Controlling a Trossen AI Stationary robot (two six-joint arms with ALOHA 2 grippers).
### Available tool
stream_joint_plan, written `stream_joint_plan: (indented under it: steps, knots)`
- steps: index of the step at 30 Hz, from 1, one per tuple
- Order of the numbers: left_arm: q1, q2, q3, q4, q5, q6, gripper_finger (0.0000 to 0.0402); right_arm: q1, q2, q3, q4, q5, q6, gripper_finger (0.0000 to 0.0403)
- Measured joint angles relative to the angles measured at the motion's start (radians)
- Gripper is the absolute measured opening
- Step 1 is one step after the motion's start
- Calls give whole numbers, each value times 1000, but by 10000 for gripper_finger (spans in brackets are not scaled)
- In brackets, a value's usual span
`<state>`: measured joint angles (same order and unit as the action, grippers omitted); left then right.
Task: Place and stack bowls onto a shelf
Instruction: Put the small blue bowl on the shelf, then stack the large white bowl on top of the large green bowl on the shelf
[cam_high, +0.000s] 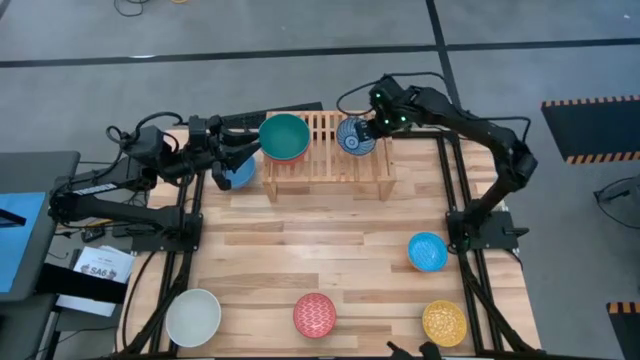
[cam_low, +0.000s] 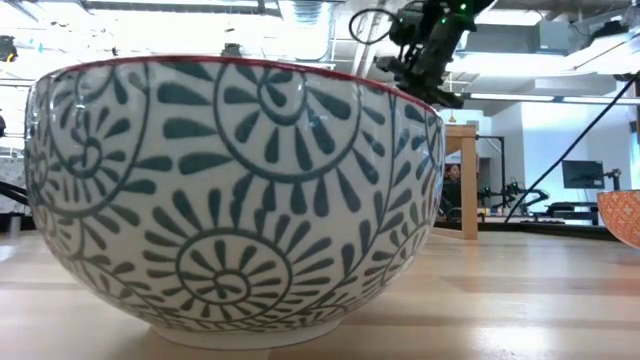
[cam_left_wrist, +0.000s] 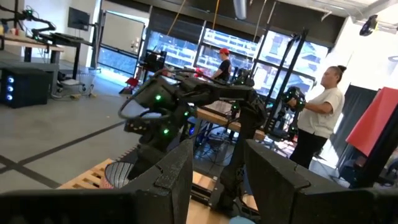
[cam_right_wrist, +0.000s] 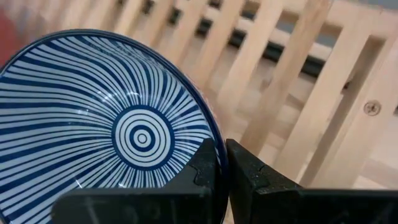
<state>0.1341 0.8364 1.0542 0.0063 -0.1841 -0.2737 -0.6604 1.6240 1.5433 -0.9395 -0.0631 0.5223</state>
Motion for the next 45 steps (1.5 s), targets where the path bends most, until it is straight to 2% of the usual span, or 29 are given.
stream_joint_plan:
  steps: [5, 11, 27, 31, 37, 41, 45]
  knots:
    - [0, 0, 0, 0, 0, 0, 128, -22, 13, 0, -35, -7, -4, 39]
    - [0, 0, 0, 0, 0, 0, 128, -34, -2, 0, -45, -2, -8, 66]
    - [0, 0, 0, -2, 0, -3, 128, -72, -75, -1, 21, 10, -79, 92]
    - [0, 0, 0, -2, 0, -3, 128, -88, -103, -1, 4, 13, -102, 125]
    - [0, 0, 0, -2, 1, -3, 128, -105, -172, -2, -4, 12, -139, 202]
    - [0, 0, 0, -2, 0, 1, 128, -102, -280, -5, -44, 13, -147, 242]
    - [0, 0, 0, -24, 1, 3, 128, -22, -414, -58, -22, 12, -176, 252]
